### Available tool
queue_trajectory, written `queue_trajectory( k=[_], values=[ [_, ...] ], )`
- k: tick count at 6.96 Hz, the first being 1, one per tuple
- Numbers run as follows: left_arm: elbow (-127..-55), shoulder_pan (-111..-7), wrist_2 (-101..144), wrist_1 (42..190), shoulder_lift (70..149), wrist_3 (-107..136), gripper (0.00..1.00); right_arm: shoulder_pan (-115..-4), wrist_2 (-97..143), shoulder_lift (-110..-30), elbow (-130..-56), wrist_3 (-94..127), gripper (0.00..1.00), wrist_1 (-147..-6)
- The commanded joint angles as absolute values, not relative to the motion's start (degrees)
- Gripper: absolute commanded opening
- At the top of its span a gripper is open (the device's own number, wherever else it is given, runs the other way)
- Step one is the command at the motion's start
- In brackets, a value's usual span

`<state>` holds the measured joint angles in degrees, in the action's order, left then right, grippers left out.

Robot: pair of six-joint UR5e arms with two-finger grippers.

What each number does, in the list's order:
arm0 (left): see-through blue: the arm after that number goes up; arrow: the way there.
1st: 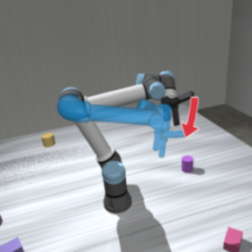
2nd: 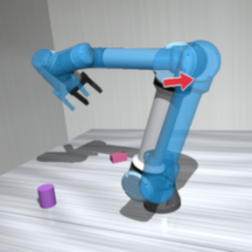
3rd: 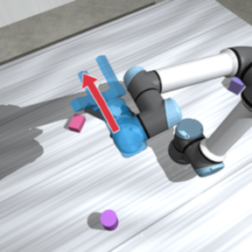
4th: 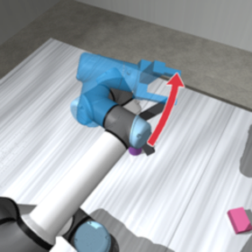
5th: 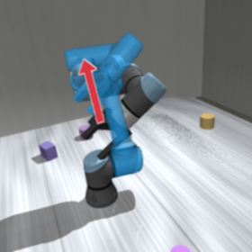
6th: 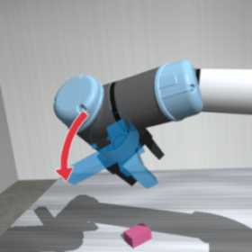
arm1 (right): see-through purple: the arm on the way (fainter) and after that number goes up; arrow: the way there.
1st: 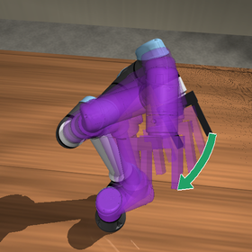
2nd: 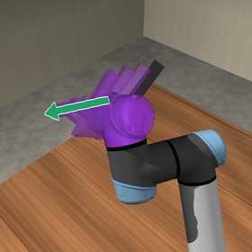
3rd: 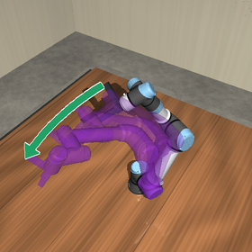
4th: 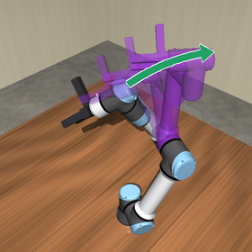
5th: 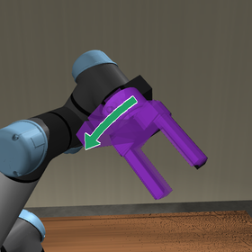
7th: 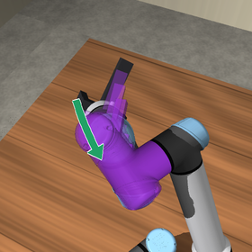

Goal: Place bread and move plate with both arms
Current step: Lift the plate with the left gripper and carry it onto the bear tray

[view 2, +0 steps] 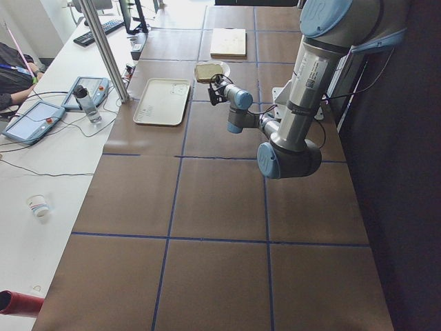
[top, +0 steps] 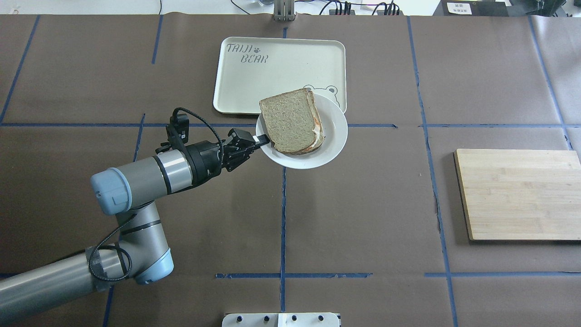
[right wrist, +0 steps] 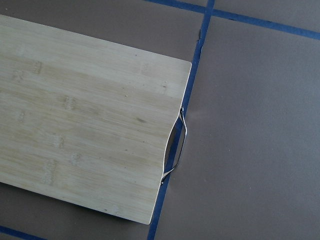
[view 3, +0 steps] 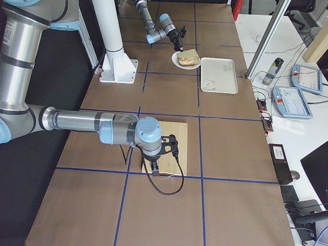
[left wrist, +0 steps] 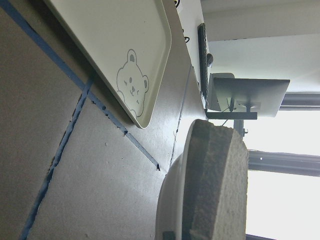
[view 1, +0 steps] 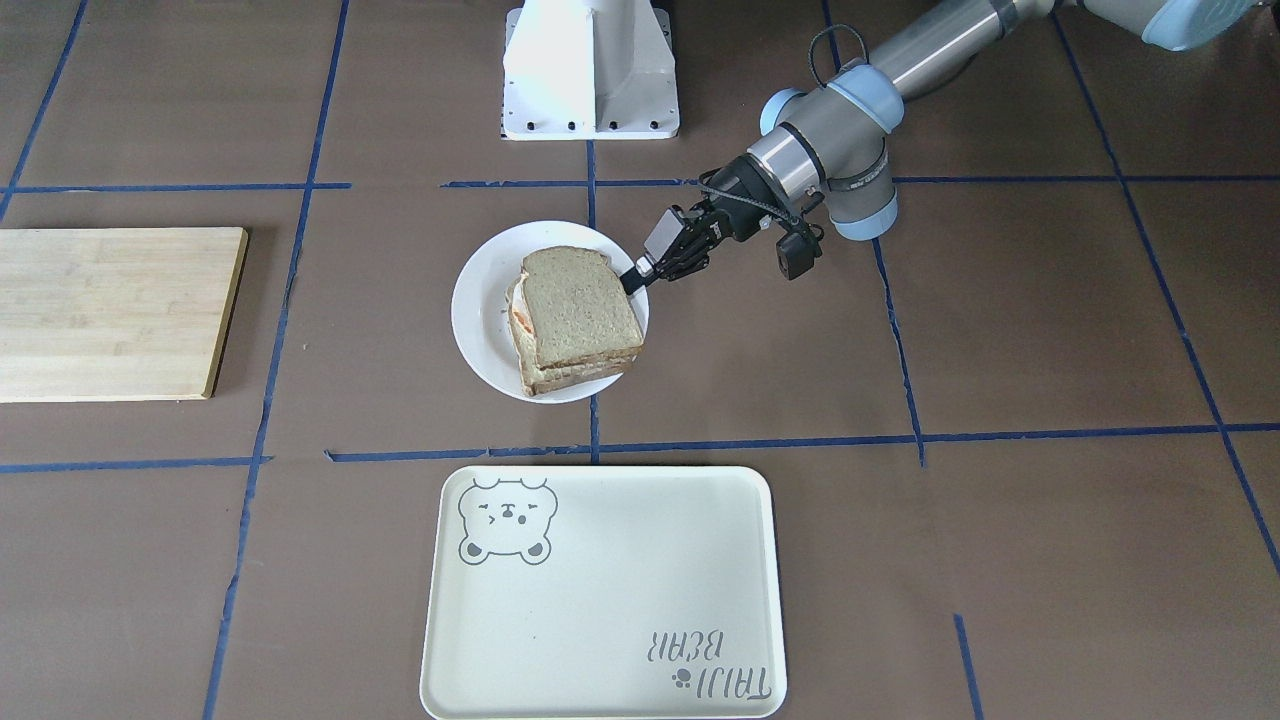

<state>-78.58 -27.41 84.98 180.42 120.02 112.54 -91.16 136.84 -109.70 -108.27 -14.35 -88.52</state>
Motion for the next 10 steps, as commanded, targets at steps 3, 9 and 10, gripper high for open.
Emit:
queue_trajectory(
  k=[3, 9, 10],
  values=[
    [-54.99, -38.74, 87.36, 180.26, 133.82, 118.21, 0.00, -91.23, 136.85, -109.69, -108.02, -14.33, 1.00, -88.51],
    [-36.12, -40.87, 88.23, 180.00, 144.40, 117.95, 0.51, -91.23, 136.93, -109.69, -107.67, -14.33, 1.00, -88.51],
    [-36.65, -40.96, 89.03, 179.65, 144.84, 117.60, 1.00, -91.23, 136.93, -109.60, -108.01, -14.15, 1.00, -88.42]
  ],
)
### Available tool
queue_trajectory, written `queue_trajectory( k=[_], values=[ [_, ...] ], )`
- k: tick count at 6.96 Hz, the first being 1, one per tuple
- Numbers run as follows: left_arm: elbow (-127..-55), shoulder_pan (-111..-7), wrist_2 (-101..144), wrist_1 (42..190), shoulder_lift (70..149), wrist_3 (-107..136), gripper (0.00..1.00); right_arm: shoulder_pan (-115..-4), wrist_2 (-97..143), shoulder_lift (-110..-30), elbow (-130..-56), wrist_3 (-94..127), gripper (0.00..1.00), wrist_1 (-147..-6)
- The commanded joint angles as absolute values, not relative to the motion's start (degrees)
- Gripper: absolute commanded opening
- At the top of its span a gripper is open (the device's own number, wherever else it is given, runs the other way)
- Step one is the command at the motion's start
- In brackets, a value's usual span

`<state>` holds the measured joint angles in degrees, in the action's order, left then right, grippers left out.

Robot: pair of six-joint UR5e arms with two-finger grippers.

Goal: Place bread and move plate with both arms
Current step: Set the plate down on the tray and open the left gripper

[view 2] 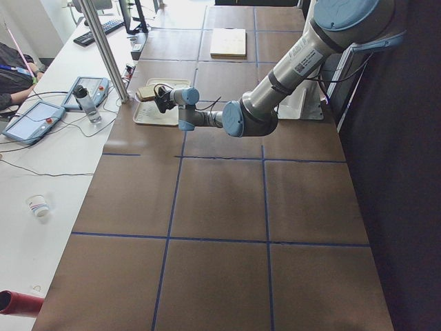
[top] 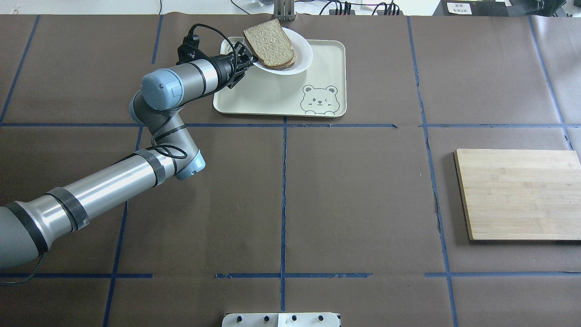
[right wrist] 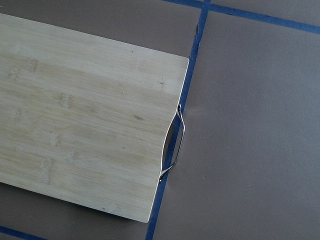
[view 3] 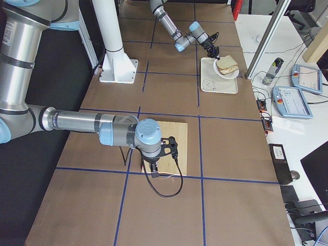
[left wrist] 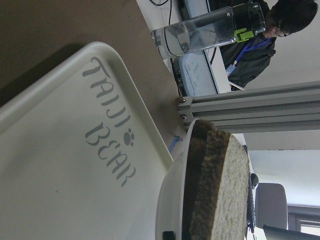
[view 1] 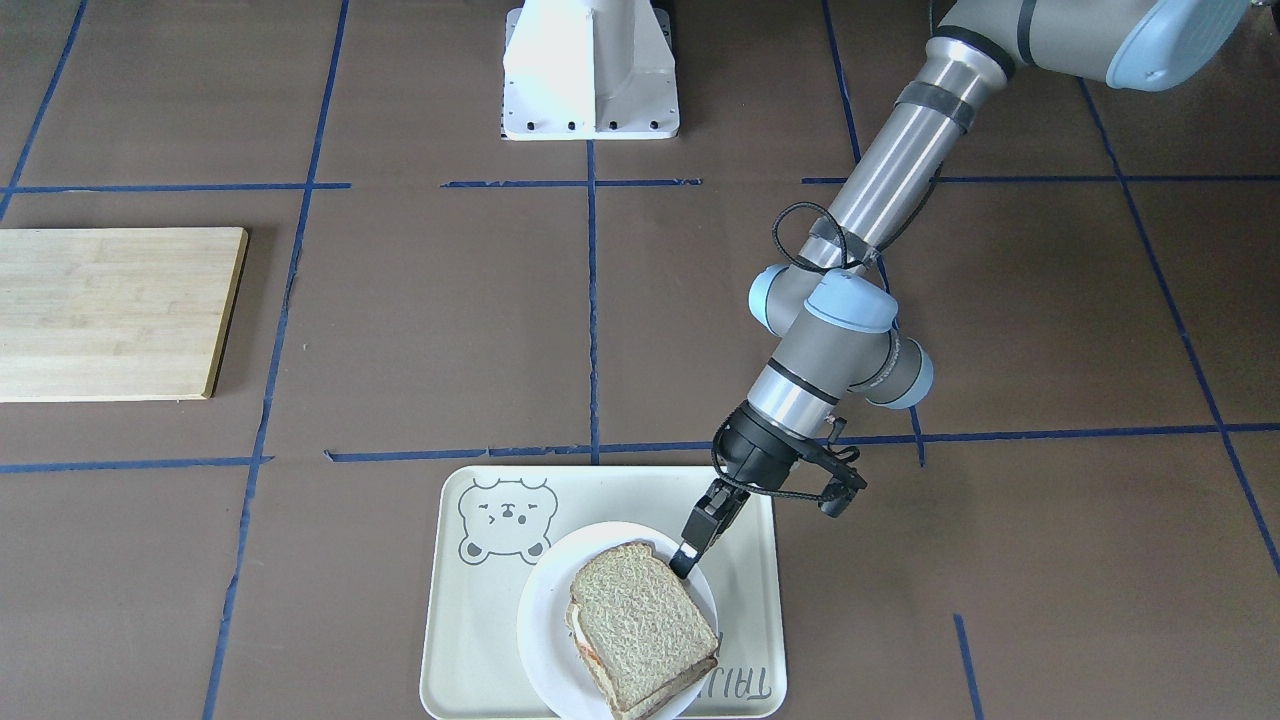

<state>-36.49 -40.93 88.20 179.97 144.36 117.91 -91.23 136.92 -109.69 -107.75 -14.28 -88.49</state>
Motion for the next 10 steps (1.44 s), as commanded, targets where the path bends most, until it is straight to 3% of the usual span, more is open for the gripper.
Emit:
queue_trajectory(
  k=[1, 2, 5, 6, 8, 10],
  values=[
    [-37.26, -42.26, 92.77, 178.52, 144.58, 114.64, 1.00, -91.23, 136.93, -109.60, -108.02, -14.15, 1.00, -88.50],
    [-42.75, -44.45, 98.64, 171.72, 142.84, 112.00, 1.00, -91.23, 136.93, -109.60, -108.02, -14.32, 1.00, -88.42],
    [-73.90, -46.31, 108.00, 129.60, 134.76, 91.56, 1.00, -91.23, 137.20, -109.69, -108.11, -14.24, 1.00, -88.42],
    [-80.35, -48.15, 112.54, 117.46, 133.69, 84.53, 1.00, -91.23, 137.20, -109.60, -108.28, -14.24, 1.00, -88.42],
    [-96.69, -50.17, 113.03, 101.86, 122.83, 57.71, 1.00, -91.23, 137.37, -109.69, -108.37, -14.33, 1.00, -88.42],
    [-105.96, -56.05, 113.03, 81.58, 119.62, 31.40, 1.00, -91.14, 137.29, -109.69, -108.46, -14.33, 1.00, -88.33]
  ],
)
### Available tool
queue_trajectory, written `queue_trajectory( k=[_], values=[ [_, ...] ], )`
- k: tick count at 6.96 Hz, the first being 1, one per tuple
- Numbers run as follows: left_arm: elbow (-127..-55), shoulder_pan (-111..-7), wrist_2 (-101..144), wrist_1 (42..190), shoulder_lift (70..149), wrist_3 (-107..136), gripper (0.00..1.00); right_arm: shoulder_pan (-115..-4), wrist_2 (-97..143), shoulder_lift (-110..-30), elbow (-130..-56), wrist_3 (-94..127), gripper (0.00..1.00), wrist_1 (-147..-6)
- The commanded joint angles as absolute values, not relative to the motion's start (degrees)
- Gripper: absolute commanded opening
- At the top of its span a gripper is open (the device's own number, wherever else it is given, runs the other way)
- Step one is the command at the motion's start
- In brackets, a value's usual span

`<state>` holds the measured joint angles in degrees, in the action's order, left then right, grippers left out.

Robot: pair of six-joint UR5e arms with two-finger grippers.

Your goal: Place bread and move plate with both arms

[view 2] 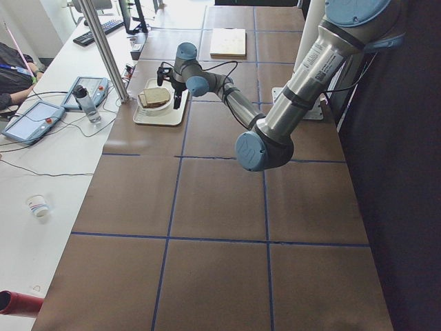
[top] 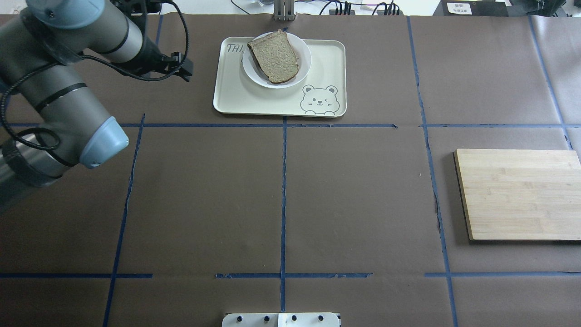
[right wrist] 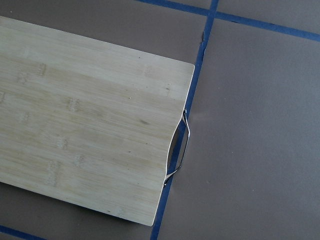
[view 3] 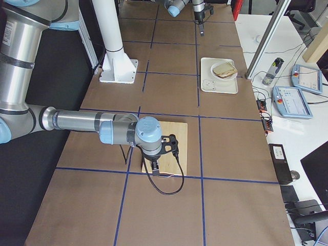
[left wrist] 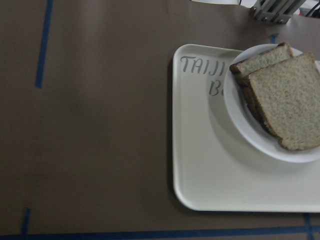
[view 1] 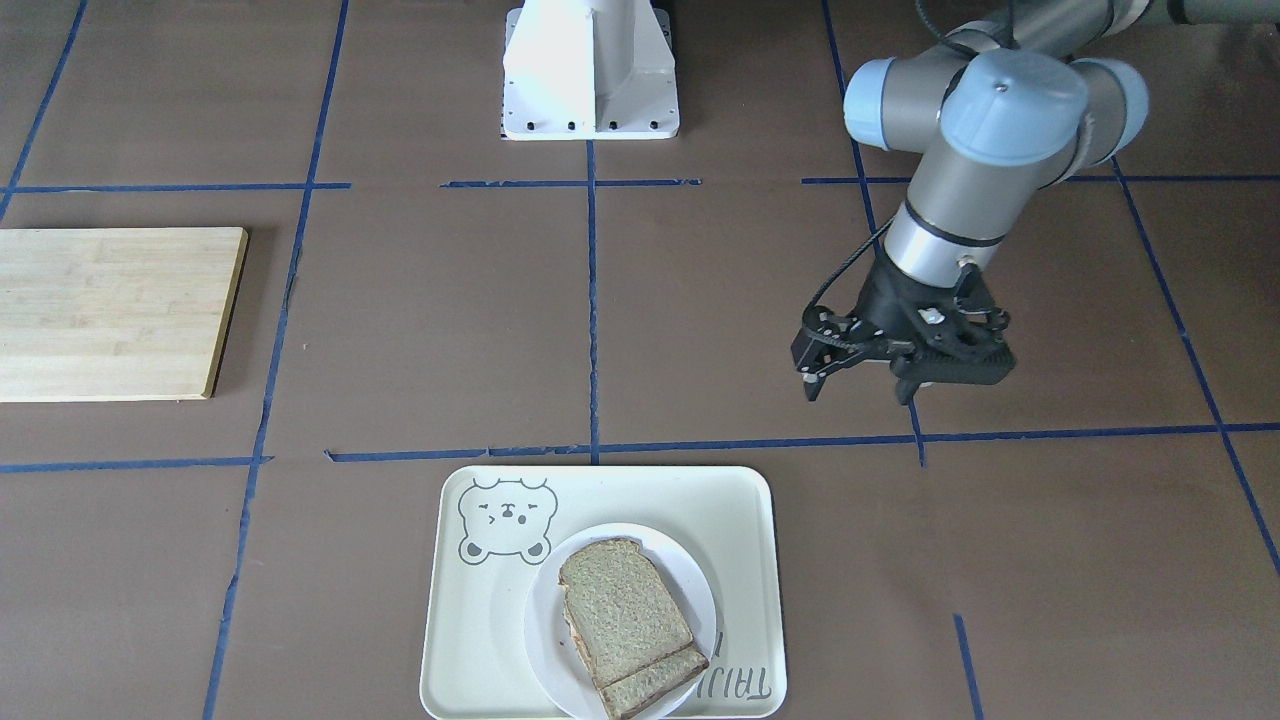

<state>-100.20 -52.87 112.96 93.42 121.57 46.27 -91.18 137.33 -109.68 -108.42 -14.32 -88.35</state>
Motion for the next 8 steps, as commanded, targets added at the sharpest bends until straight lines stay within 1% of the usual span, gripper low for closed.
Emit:
queue_trajectory(
  k=[1, 4, 6, 8],
  values=[
    [-108.26, -59.90, 113.20, 74.17, 118.58, 21.54, 1.00, -91.14, 137.29, -109.69, -108.46, -14.33, 1.00, -88.33],
    [-109.86, -78.34, 131.16, 73.56, 102.01, -3.36, 1.00, -91.14, 137.46, -109.69, -108.46, -14.33, 1.00, -88.42],
    [-110.04, -82.77, 132.80, 74.97, 88.40, -3.87, 1.00, -91.14, 137.46, -109.69, -108.02, -14.24, 1.00, -88.50],
    [-106.28, -84.20, 132.28, 75.23, 86.58, -4.39, 1.00, -91.14, 137.46, -109.95, -107.84, -14.24, 1.00, -88.59]
  ],
)
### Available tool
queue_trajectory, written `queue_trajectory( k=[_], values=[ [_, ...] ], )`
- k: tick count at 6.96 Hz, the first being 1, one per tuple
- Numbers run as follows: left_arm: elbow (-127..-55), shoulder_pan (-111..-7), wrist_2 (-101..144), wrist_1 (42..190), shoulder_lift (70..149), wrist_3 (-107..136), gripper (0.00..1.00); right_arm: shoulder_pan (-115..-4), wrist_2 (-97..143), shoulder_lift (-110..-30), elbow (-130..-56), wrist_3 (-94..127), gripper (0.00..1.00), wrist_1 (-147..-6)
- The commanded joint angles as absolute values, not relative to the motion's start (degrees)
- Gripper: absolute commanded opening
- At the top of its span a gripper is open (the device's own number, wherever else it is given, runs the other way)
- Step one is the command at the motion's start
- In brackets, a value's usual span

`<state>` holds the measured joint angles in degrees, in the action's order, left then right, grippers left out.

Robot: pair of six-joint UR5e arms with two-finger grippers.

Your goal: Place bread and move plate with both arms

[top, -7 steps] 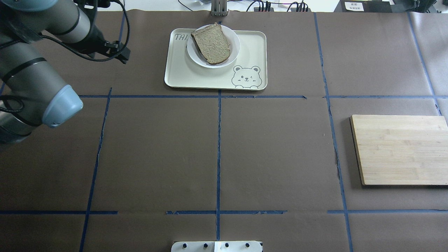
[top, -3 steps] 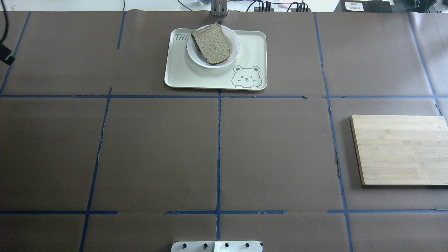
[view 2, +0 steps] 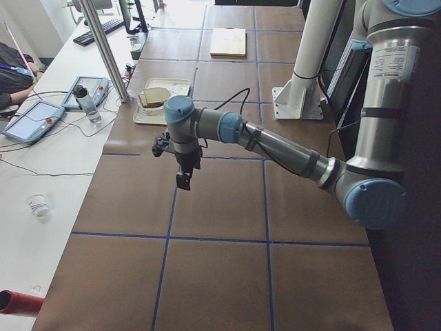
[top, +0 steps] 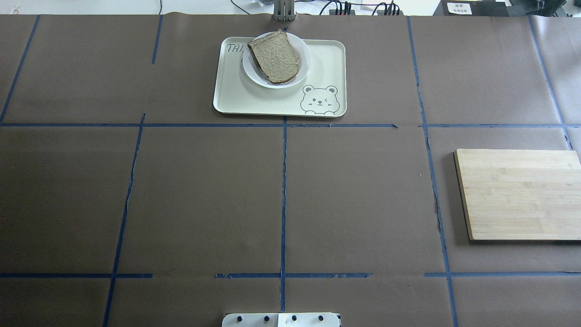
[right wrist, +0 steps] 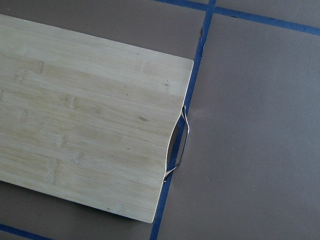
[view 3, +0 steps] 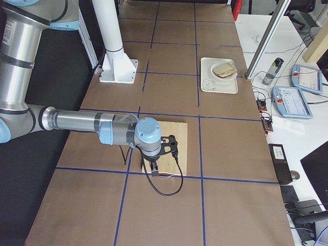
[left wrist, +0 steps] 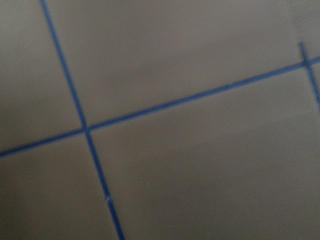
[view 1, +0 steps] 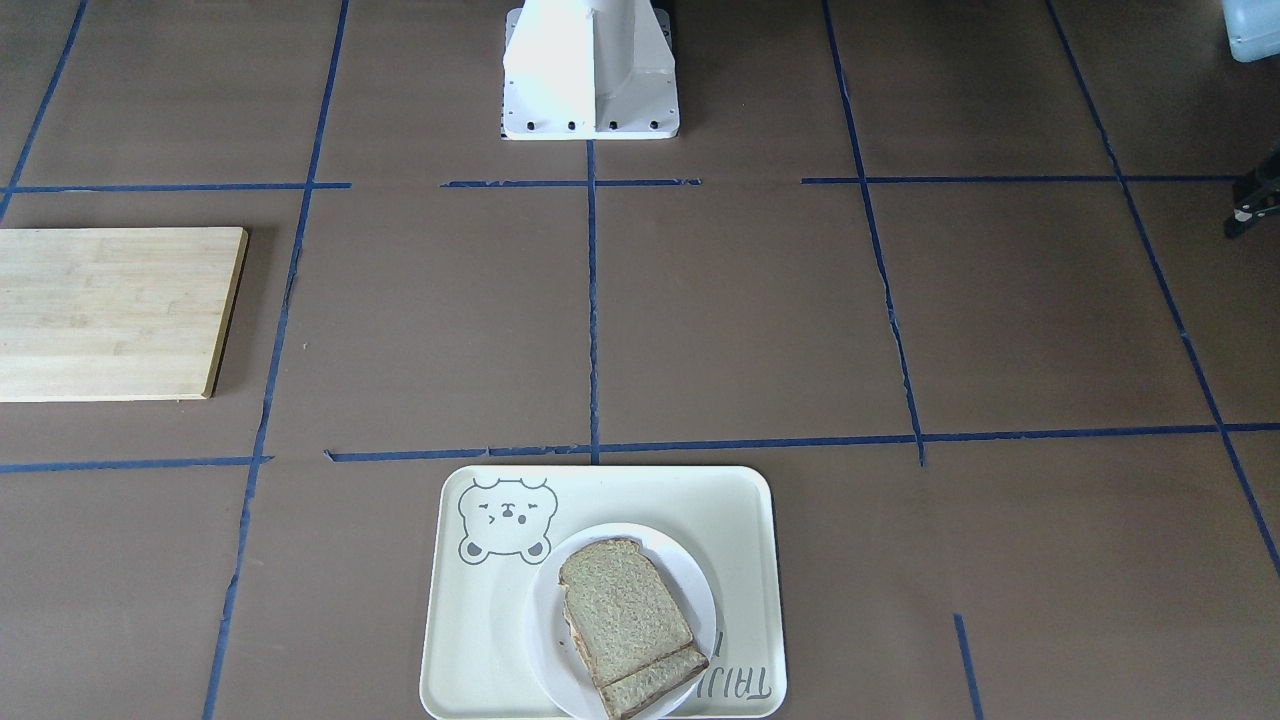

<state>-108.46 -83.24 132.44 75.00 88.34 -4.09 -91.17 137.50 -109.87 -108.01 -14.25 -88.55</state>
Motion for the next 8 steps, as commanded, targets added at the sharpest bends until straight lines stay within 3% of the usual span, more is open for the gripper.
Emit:
queue_trajectory(
  k=[1, 8],
  values=[
    [-103.56, -85.59, 133.41, 78.11, 86.14, -4.39, 1.00, -91.14, 137.46, -109.86, -107.84, -14.24, 1.00, -88.59],
    [-103.09, -85.87, 132.72, 83.23, 82.62, -3.78, 1.00, -91.14, 137.28, -110.13, -106.88, -14.24, 1.00, -88.51]
  ],
)
